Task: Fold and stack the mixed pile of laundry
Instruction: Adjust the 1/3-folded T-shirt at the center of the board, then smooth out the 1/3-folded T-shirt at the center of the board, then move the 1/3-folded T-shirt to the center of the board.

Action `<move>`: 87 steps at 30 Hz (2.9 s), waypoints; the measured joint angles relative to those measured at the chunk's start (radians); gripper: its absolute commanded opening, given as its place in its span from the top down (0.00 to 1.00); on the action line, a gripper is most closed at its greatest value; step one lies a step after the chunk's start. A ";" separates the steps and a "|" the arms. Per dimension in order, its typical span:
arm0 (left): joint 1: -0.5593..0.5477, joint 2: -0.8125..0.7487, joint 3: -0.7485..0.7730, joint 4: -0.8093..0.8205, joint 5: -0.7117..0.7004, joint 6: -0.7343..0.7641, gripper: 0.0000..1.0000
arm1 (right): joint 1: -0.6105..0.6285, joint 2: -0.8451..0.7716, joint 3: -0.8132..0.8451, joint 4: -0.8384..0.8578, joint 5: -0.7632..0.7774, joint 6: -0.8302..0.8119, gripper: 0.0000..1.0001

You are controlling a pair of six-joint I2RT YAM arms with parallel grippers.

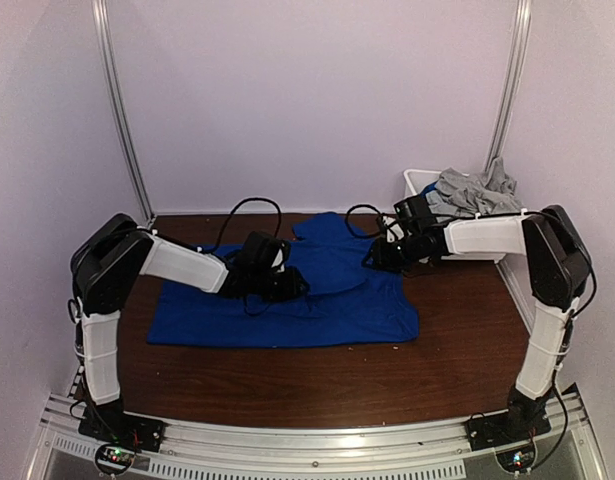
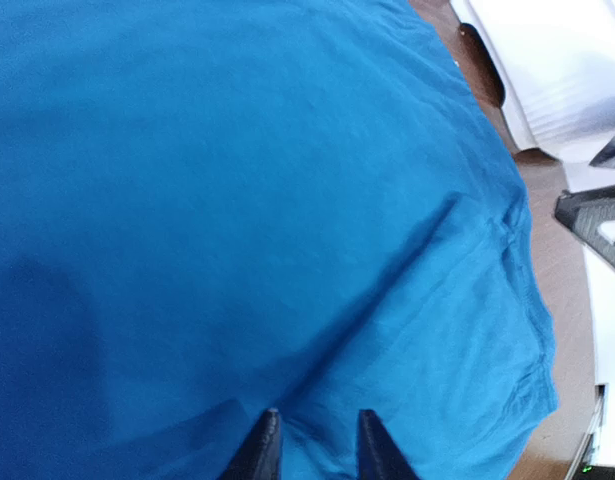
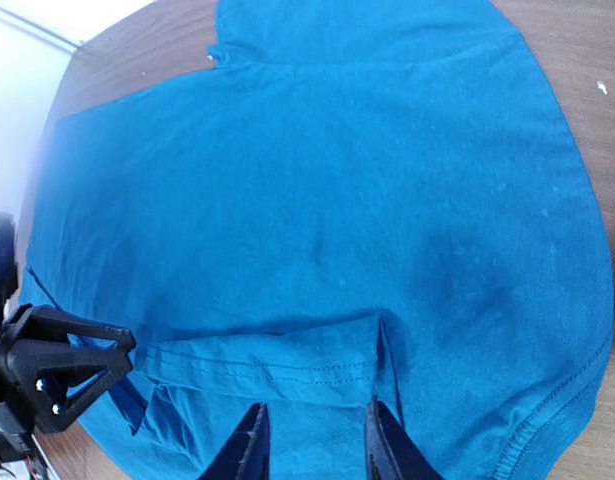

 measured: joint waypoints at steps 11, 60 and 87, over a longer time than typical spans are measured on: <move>0.109 -0.210 -0.118 -0.047 0.004 0.121 0.37 | -0.003 -0.282 -0.095 -0.033 -0.038 -0.054 0.58; 0.125 -0.373 -0.186 -0.204 0.013 0.291 0.36 | 0.000 -0.335 -0.423 0.026 -0.079 -0.050 0.70; 0.320 -0.980 -0.852 -0.415 -0.149 -0.087 0.44 | 0.093 -0.220 -0.487 0.112 -0.058 -0.082 0.74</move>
